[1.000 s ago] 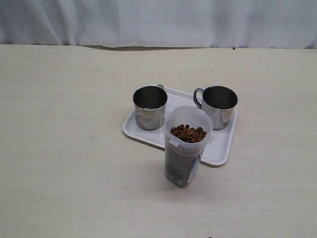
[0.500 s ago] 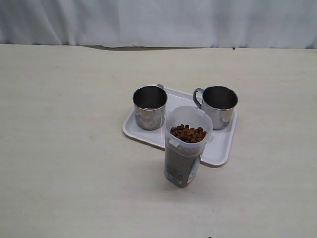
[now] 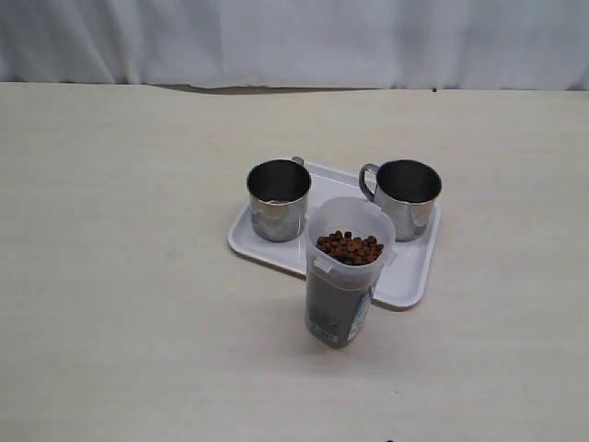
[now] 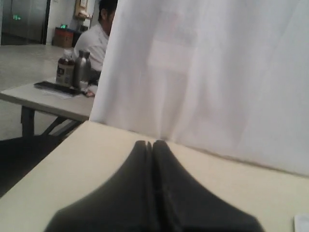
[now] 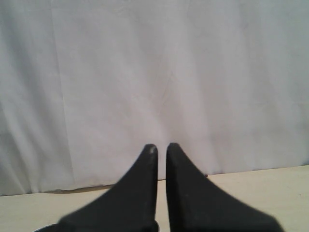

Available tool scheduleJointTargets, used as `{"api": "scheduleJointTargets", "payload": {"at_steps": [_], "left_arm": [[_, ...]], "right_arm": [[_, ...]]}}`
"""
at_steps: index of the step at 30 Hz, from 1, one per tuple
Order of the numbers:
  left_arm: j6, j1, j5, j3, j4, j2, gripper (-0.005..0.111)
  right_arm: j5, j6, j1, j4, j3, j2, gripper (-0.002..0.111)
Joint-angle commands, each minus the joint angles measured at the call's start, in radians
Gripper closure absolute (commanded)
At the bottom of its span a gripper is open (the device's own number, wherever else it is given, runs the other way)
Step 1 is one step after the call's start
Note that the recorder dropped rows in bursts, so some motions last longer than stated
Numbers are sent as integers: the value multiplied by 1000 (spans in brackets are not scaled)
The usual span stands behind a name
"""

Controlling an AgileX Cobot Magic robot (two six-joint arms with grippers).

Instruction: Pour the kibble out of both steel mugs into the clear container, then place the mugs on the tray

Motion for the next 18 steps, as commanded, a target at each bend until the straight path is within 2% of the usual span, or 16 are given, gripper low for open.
{"api": "scheduleJointTargets", "payload": {"at_steps": [1, 6, 11, 18], "left_arm": [[367, -7, 68, 3, -323, -2, 107], [334, -7, 62, 3, -254, -2, 107], [133, -7, 51, 3, -95, -2, 107], [127, -7, 42, 3, -54, -2, 107]], "right_arm": [[-1, 5, -6, 3, 4, -4, 103], [-1, 5, -6, 3, 4, -4, 103], [-1, 5, -6, 3, 4, -4, 103], [-1, 5, -6, 3, 4, -4, 103]]}}
